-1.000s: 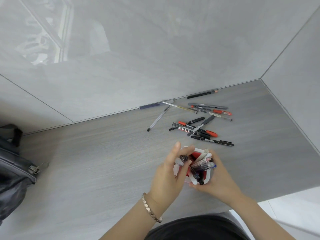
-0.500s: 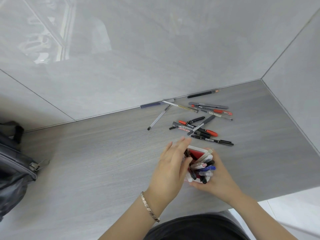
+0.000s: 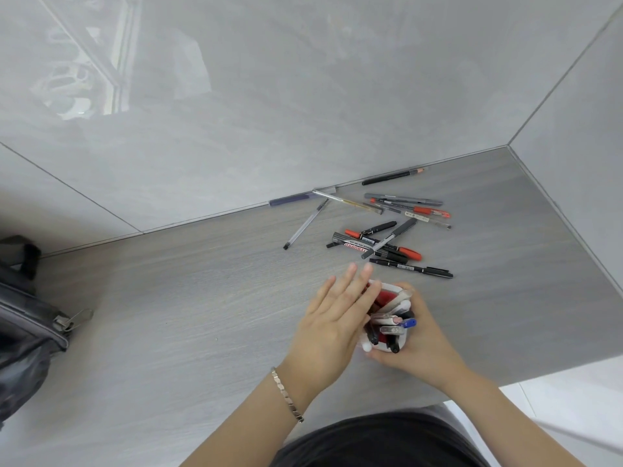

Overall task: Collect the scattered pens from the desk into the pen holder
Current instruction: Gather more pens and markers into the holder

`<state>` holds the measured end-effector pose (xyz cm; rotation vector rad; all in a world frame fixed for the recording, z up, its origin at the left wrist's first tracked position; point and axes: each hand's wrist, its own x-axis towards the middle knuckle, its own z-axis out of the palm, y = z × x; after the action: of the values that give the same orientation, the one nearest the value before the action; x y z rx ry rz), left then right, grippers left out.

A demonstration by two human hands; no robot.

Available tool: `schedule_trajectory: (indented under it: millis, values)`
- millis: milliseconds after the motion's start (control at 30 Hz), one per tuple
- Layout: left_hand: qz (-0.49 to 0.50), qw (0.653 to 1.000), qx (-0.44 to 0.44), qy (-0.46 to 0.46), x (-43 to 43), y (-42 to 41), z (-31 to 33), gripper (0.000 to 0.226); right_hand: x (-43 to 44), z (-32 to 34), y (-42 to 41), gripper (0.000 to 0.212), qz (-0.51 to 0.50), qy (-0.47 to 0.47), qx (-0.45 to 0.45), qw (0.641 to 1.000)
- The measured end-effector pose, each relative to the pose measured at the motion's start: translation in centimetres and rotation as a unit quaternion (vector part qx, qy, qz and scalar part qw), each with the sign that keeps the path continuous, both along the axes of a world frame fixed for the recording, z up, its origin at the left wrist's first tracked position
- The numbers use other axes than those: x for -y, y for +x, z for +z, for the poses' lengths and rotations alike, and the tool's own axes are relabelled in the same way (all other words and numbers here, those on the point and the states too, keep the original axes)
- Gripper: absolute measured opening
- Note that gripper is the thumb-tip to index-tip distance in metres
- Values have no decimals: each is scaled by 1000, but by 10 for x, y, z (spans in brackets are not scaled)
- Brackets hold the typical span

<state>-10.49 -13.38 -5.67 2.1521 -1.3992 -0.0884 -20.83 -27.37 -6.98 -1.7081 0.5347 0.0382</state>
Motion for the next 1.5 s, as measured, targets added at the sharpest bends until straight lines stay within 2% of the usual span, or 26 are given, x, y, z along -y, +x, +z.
schedule_trajectory:
  millis: [67,133,200,267,333,433,533,667,733,833,933,1000,1067,1133,1200,1333,1500]
  values:
    - [4,998,-54,17,10,5,9,43,0,-1,0,91,1,3,-6,1000]
    - [-9,995,-94,29,19,10,19,50,0,0,2,94,-4,0,-11,1000]
    - [-24,978,-209,3,23,13,31,48,1,4,3,84,-9,-9,-9,1000]
    - [21,945,-322,-52,25,20,39,38,4,12,4,75,-29,-20,-3,999]
    - [107,935,-335,-47,31,34,39,34,10,19,2,76,-54,-25,5,998]
    - [146,951,-264,70,51,59,26,32,29,26,-6,82,-75,-68,1,995]
    - [96,970,-145,169,84,79,8,35,53,32,-13,76,-126,-89,15,988]
    - [28,957,16,289,122,86,-14,33,81,26,-23,70,-167,-77,50,982]
    - [3,943,65,326,130,85,-25,31,88,25,-25,74,-167,-97,41,980]
    - [-27,925,137,353,126,81,-38,25,85,28,-25,93,-184,-135,11,974]
    - [-7,924,181,336,114,77,-39,22,79,26,-25,89,-170,-131,-9,977]
    - [15,945,76,317,105,77,-36,24,76,24,-22,84,-150,-114,-3,982]
    - [68,951,-102,284,91,76,-22,23,74,24,-20,83,-149,-106,14,983]
    - [127,936,-267,192,71,77,-4,16,68,28,-18,78,-153,-96,16,984]
    - [175,904,-381,90,47,74,16,18,60,31,-14,82,-136,-89,3,987]
    - [275,847,-451,-65,1,63,48,23,31,32,3,84,-58,-54,-20,997]
    - [315,798,-494,-140,-36,46,63,25,2,19,27,80,0,2,-12,1000]
